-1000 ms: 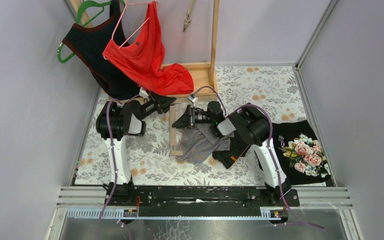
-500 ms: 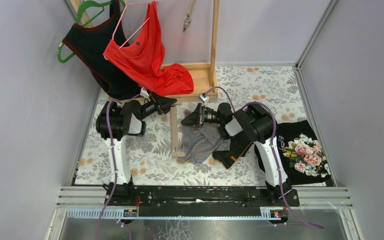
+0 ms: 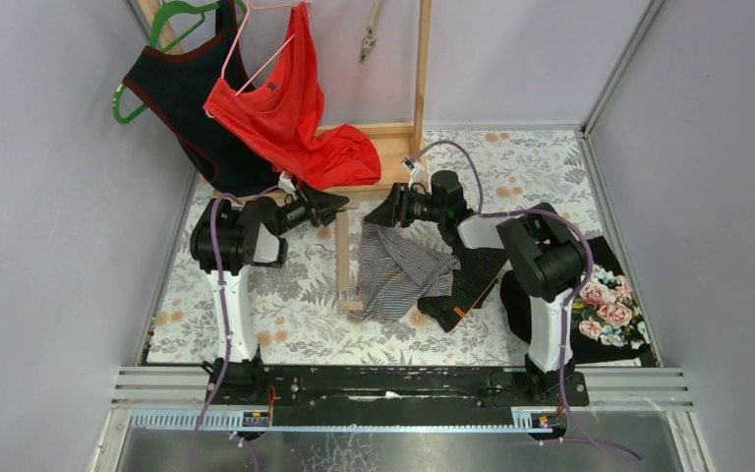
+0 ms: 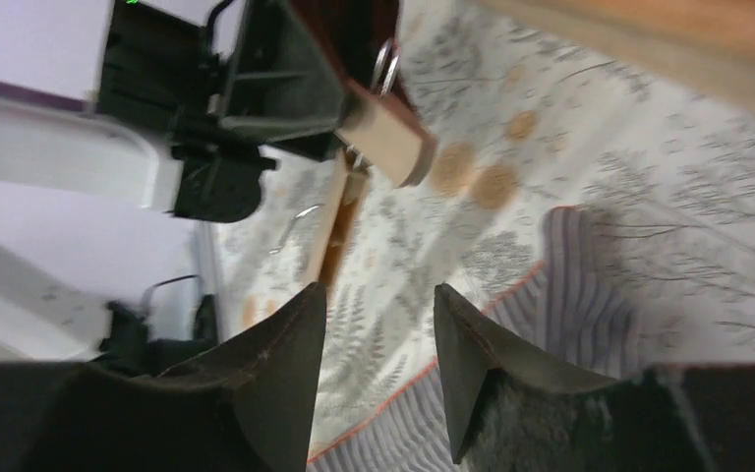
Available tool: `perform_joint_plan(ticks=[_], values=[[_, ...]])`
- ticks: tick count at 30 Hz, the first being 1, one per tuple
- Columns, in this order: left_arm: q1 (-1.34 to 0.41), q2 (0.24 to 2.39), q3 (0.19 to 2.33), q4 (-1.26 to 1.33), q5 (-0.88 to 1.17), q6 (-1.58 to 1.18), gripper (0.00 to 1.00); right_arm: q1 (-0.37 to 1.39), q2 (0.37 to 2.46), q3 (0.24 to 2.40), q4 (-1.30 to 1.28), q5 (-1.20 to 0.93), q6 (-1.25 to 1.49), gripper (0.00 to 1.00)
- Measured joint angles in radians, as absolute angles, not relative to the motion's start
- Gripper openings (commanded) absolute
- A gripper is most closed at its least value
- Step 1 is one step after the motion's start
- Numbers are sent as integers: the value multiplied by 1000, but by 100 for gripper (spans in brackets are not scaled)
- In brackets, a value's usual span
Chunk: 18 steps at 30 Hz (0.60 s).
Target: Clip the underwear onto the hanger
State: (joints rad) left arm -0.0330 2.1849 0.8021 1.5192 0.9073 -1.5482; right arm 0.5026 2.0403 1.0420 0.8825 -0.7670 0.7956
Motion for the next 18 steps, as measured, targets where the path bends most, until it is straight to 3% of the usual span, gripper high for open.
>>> perform_joint_plan(ticks=[9, 18], values=[[-32, 2199, 802, 1519, 910, -1551, 0, 503, 1998, 1156, 424, -574, 392, 56], [-30, 2199, 802, 1519, 914, -1552, 0, 503, 2061, 1215, 316, -558, 304, 56]])
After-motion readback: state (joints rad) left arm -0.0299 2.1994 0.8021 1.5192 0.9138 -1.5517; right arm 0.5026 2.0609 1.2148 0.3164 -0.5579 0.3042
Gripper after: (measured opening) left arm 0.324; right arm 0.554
